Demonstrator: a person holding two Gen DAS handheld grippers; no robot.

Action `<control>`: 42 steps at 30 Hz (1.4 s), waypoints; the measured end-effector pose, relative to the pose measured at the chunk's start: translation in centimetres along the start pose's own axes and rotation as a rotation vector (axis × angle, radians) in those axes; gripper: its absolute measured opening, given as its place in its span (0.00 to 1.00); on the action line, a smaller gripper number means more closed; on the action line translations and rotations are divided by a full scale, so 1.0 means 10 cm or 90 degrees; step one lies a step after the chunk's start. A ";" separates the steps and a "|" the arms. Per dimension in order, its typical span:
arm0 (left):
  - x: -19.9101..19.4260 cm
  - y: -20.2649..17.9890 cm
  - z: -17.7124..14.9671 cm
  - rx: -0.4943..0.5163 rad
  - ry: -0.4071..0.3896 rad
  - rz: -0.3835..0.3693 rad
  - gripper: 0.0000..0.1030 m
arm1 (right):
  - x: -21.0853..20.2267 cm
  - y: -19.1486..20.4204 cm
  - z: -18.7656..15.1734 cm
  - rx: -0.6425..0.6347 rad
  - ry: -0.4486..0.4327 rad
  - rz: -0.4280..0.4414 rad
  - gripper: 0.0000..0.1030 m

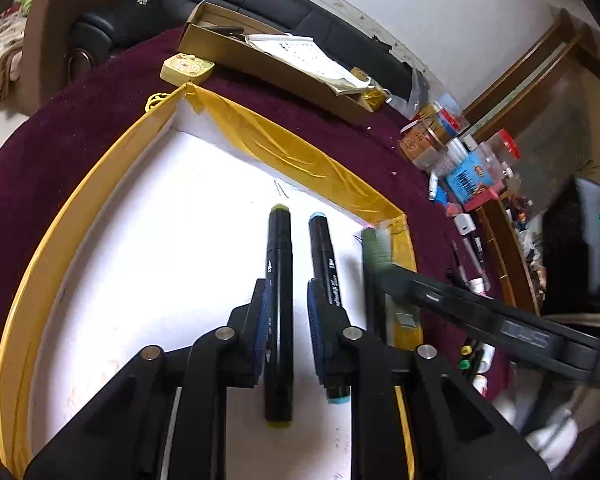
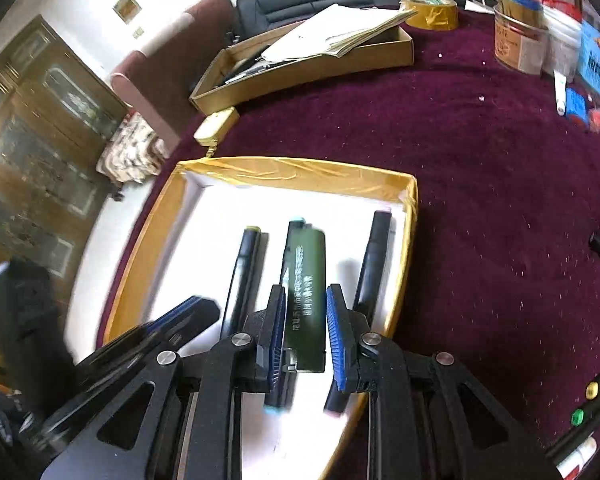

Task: Organize rigid objects
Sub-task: 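Grasp a blue-capped black marker from the pile with the left gripper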

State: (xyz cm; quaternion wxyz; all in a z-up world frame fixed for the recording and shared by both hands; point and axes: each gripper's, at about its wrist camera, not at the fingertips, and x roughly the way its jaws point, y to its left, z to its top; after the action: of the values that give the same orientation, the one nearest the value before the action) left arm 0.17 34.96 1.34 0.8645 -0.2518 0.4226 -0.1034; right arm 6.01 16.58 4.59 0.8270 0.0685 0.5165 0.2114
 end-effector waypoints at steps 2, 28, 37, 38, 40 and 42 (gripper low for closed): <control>-0.09 -0.01 -0.02 0.005 -0.009 0.007 0.23 | -0.04 0.02 -0.03 -0.009 -0.016 -0.001 0.20; 0.64 -2.26 -1.70 0.465 0.099 0.041 0.21 | -1.93 -2.77 -1.94 0.199 -0.287 -0.067 0.96; 0.26 -1.82 -1.63 0.302 0.057 0.036 0.22 | -1.81 -2.86 -2.00 0.210 -0.281 -0.018 0.96; 0.29 -1.85 -1.62 0.308 0.056 0.042 0.22 | -1.80 -2.86 -2.00 0.211 -0.280 -0.016 0.96; 0.37 -1.94 -1.61 0.323 0.055 0.061 0.24 | -1.80 -2.88 -2.02 0.217 -0.278 -0.012 0.96; 0.54 -2.09 -1.60 0.348 0.063 0.080 0.33 | -1.80 -2.91 -2.03 0.224 -0.278 -0.009 0.96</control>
State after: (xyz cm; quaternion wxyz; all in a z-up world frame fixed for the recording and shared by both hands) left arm -8.32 9.44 0.34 0.8835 0.0226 0.4352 -0.1718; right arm -10.63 -19.30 0.48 0.8957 0.2512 0.3551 0.0927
